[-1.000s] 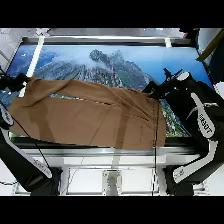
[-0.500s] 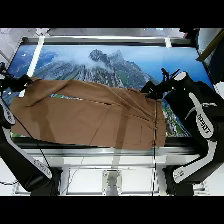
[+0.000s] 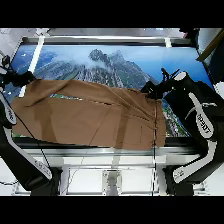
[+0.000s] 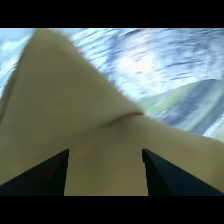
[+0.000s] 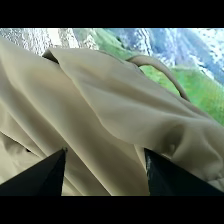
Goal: Fold the clothes and pants, and hang the long-sleeved shirts on hangers.
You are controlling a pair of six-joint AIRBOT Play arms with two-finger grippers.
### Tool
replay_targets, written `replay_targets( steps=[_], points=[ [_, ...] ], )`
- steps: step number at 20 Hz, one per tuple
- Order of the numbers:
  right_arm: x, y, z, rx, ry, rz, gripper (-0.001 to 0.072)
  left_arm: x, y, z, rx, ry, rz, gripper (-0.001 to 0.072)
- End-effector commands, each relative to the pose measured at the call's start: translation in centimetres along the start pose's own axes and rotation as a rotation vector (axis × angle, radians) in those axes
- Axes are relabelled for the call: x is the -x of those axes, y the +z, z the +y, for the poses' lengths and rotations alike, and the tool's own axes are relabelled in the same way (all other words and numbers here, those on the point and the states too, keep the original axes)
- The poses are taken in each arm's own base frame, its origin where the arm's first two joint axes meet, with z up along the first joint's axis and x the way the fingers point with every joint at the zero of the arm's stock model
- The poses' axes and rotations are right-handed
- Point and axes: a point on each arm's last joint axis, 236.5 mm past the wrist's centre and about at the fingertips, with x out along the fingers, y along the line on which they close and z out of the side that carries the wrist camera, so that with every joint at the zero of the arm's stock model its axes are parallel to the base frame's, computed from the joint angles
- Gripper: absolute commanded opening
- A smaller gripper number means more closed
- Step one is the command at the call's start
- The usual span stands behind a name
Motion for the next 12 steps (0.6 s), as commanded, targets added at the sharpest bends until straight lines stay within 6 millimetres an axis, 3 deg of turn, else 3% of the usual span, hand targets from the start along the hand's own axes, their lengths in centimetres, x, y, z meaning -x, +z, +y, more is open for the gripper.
replay_targets(
  steps=[1,5,12],
  points=[
    [0.0,0.0,0.1,0.002,0.0,0.0,0.053,0.2,1.9,-1.9,-0.161,0.09,-0.058,0.0485],
    [0.0,-0.1,0.1,0.002,0.001,0.004,0.053,-1.3,2.3,-0.4,-0.154,0.246,-0.089,0.0486],
    [0.0,-0.1,0.1,0.007,0.001,0.003,0.053,-4.1,-0.7,2.0,-0.047,0.259,-0.02,0.0486]
  ],
)
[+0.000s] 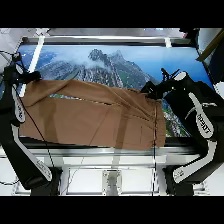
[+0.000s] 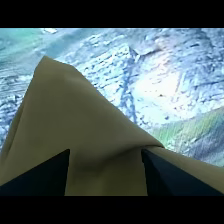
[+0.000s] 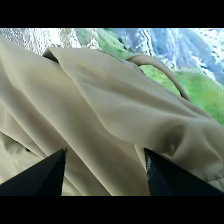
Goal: Fold the clothes and pants, and hang the long-sleeved shirts on hangers.
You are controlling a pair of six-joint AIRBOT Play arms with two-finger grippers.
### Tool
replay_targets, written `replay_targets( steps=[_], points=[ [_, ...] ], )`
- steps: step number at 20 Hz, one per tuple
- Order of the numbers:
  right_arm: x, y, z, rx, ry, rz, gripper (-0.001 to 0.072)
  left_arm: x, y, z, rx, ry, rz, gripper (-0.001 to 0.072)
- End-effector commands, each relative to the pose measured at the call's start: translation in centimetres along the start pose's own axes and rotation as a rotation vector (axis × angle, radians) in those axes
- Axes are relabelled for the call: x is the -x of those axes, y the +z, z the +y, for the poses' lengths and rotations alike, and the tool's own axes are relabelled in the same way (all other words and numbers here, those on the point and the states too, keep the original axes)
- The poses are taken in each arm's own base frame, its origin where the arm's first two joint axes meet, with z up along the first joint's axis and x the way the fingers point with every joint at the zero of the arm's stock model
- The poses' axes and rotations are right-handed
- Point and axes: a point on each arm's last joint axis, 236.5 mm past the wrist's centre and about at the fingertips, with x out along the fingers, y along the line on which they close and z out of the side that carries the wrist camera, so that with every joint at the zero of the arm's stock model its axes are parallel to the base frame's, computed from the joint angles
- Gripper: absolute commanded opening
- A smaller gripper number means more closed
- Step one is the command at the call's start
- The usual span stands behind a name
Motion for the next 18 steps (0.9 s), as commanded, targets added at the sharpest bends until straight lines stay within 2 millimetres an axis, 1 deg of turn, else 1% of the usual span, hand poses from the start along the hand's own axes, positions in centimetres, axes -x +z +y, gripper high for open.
replay_targets(
  steps=[1,3,4,5,7,8,9,11,12,13,15,16,18],
  points=[
    [0.0,0.0,0.1,0.005,0.0,0.0,0.053,-1.1,-0.8,0.6,0.033,0.02,0.013,0.0485],
    [0.0,0.0,0.1,0.005,0.0,0.0,0.053,-1.3,-0.2,0.6,0.046,0.02,-0.014,0.0484],
    [0.0,0.0,0.1,0.005,0.0,0.0,0.053,-1.3,0.1,0.6,0.066,0.019,-0.028,0.044],
    [0.0,0.0,0.1,0.005,0.0,-0.001,0.053,-1.5,0.2,0.5,0.076,0.014,-0.036,0.038],
    [0.0,0.1,0.1,0.005,0.0,-0.003,0.053,-2.0,0.1,0.4,0.079,0.01,-0.04,0.0272],
    [0.0,0.1,0.1,0.006,0.0,-0.003,0.053,-2.3,-0.3,0.3,0.078,0.009,-0.032,0.0119],
    [0.0,0.1,0.1,0.01,0.0,-0.003,0.0529,-2.7,-0.6,0.2,0.08,0.006,-0.025,0.0011],
    [0.0,0.1,0.1,0.012,0.0,-0.003,0.053,-3.0,-0.9,-0.3,0.094,-0.01,-0.019,0.001],
    [0.0,0.1,0.1,0.012,0.0,-0.003,0.0529,-2.7,-0.5,-0.3,0.09,-0.01,-0.029,0.0009],
    [0.1,0.1,0.1,0.014,0.0,-0.004,0.0529,-1.9,0.6,-0.3,0.089,-0.009,-0.059,0.0009],
    [0.4,0.2,0.3,0.054,-0.001,-0.012,0.0529,1.1,4.6,-0.1,0.088,-0.01,-0.183,0.0009],
    [0.7,0.3,0.4,0.074,-0.005,-0.02,0.0529,3.2,7.0,0.0,0.081,-0.01,-0.262,0.0009],
    [1.2,0.5,0.1,0.1,-0.033,-0.032,0.0529,7.5,11.0,-0.1,0.068,-0.011,-0.396,0.0009]
  ],
)
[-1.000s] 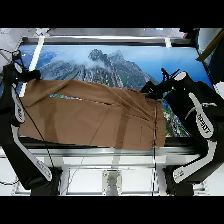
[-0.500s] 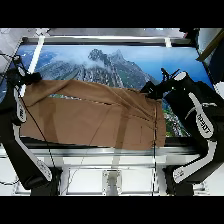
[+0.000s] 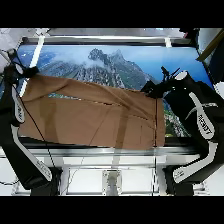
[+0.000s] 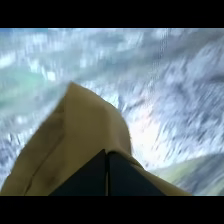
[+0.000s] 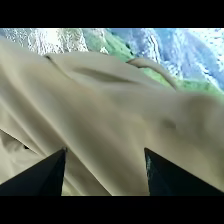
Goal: Fold the clothes and pants, and hang the long-sleeved shirts on hangers.
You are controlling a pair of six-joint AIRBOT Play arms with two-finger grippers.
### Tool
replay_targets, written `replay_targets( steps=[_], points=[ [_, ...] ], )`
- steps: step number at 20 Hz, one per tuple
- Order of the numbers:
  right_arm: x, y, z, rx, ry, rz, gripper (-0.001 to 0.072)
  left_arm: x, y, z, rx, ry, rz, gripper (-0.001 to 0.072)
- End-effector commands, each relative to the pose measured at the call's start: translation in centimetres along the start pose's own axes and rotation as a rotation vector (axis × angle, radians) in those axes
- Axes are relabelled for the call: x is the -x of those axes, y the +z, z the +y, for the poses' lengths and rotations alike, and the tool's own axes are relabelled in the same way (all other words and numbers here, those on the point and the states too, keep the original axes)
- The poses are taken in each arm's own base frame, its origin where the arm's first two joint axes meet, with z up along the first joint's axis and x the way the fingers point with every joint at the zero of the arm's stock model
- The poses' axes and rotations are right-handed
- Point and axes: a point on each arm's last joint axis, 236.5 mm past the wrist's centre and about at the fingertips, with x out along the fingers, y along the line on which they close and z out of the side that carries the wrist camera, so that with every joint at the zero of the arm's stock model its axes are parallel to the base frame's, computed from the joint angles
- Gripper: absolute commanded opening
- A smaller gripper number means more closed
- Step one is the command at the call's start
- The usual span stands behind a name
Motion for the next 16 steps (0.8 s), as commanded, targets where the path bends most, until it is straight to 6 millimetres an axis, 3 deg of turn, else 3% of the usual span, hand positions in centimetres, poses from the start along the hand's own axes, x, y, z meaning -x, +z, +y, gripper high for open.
replay_targets(
  steps=[1,3,5,6,7,8,10,12,15,16],
  points=[
    [0.7,0.3,-0.4,0.053,-0.038,-0.017,0.0529,5.2,7.8,-0.9,-0.019,-0.014,-0.225,0.0009],
    [0.9,0.3,-0.7,0.063,-0.052,-0.017,0.0529,7.1,10.4,-1.2,-0.054,-0.012,-0.311,0.0009],
    [0.9,0.3,-0.7,0.064,-0.055,-0.018,0.0529,6.3,9.7,-1.1,-0.056,-0.009,-0.297,0.0027],
    [0.9,0.3,-0.7,0.064,-0.055,-0.017,0.0529,5.3,8.2,-1.0,-0.056,-0.008,-0.249,0.0297],
    [0.9,0.3,-0.7,0.065,-0.055,-0.017,0.0529,4.5,6.5,-1.0,-0.056,-0.006,-0.194,0.0674],
    [0.9,0.3,-0.7,0.065,-0.055,-0.018,0.0529,4.0,4.9,-1.0,-0.06,-0.004,-0.132,0.0719],
    [1.4,0.5,-1.1,0.08,-0.076,-0.029,0.0529,4.3,2.5,0.4,-0.102,0.046,-0.015,0.0718],
    [3.6,1.3,-2.1,0.119,-0.141,-0.071,0.0529,6.5,1.3,3.8,-0.12,0.125,0.082,0.0707],
    [10.0,1.3,-3.1,0.169,-0.237,-0.129,0.053,11.8,-0.2,9.4,-0.041,0.2,0.2,0.068],
    [12.1,0.3,-3.6,0.178,-0.275,-0.115,0.0529,14.0,-1.5,11.5,-0.007,0.226,0.249,0.0588]
  ],
)
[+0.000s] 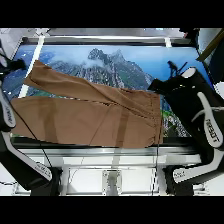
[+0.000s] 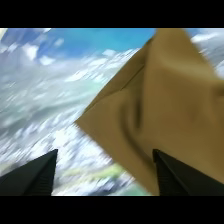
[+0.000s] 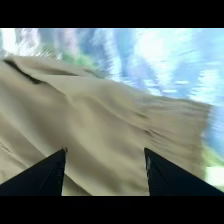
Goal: Fold the clothes and pants, and hang the long-sleeved shirts on hangers.
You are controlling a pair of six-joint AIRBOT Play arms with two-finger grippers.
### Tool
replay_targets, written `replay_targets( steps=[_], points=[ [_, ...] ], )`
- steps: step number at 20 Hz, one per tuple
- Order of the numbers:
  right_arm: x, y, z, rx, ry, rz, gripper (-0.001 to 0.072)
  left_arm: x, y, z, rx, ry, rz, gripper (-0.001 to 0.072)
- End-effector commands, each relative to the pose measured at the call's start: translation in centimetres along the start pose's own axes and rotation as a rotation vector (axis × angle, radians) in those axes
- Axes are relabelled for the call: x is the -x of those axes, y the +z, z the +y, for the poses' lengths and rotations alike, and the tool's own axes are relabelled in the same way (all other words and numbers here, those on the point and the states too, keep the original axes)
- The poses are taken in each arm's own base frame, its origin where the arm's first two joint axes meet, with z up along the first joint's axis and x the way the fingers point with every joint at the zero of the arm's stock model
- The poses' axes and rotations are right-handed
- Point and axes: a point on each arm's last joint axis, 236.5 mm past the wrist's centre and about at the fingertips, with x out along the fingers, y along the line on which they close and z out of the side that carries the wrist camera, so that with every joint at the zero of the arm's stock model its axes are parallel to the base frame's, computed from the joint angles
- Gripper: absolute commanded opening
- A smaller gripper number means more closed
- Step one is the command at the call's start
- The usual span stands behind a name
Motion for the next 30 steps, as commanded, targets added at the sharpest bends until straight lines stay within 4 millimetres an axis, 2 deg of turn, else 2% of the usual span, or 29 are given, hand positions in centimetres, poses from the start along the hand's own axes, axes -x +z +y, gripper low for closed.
replay_targets(
  steps=[1,3,4,6,7,8,10,12,13,14,16,19,22,25,27,29,30],
  points=[
    [6.7,-2.2,-3.0,0.048,-0.139,0.026,0.0529,5.1,-6.2,7.0,0.074,0.091,0.221,0.056],
    [9.6,-4.9,-4.0,0.019,-0.172,0.031,0.0529,7.8,-12.2,10.2,0.135,0.127,0.343,0.0559],
    [10.4,-6.5,-4.5,-0.005,-0.178,0.023,0.053,9.2,-15.9,11.5,0.169,0.143,0.4,0.056],
    [11.0,-10.5,-5.2,-0.057,-0.179,0.034,0.053,11.5,-22.3,13.3,0.246,0.173,0.456,0.056],
    [10.9,-12.5,-5.3,-0.086,-0.17,0.042,0.053,12.5,-24.9,13.9,0.317,0.186,0.454,0.056],
    [10.4,-14.5,-5.0,-0.121,-0.142,0.049,0.053,13.2,-26.9,14.2,0.376,0.194,0.446,0.056],
    [9.1,-16.9,-3.5,-0.193,-0.048,0.047,0.0531,13.8,-30.2,14.8,0.495,0.209,0.435,0.056],
    [7.9,-17.3,-1.4,-0.258,0.074,0.03,0.0531,13.4,-33.0,14.9,0.618,0.188,0.468,0.0562],
    [7.6,-17.2,-0.4,-0.264,0.127,0.023,0.0531,12.9,-34.0,14.9,0.707,0.164,0.483,0.061],
    [7.6,-16.7,0.6,-0.278,0.176,0.005,0.0531,12.2,-34.4,14.9,0.805,0.135,0.479,0.0689],
    [8.2,-15.2,2.6,-0.263,0.269,-0.05,0.0531,10.6,-34.3,15.5,0.993,0.065,0.424,0.07],
    [10.1,-13.3,3.5,-0.23,0.274,-0.146,0.0532,8.5,-32.5,16.1,1.042,-0.039,0.304,0.0699],
    [14.3,-11.3,4.2,-0.14,0.198,-0.26,0.0532,6.8,-32.0,16.4,1.053,-0.055,0.263,0.0699],
    [19.9,-9.7,3.0,-0.113,0.01,-0.389,0.0532,5.5,-32.1,16.0,1.027,-0.083,0.27,0.0687],
    [23.6,-9.2,2.9,-0.11,-0.075,-0.473,0.0531,4.9,-32.0,16.0,1.007,-0.087,0.274,0.0606],
    [25.4,-10.0,2.6,-0.143,-0.13,-0.478,0.0532,4.4,-31.8,16.1,0.996,-0.079,0.264,0.0605],
    [25.3,-10.9,2.4,-0.16,-0.147,-0.441,0.0532,4.1,-31.8,15.8,0.969,-0.084,0.266,0.0558]
  ],
)
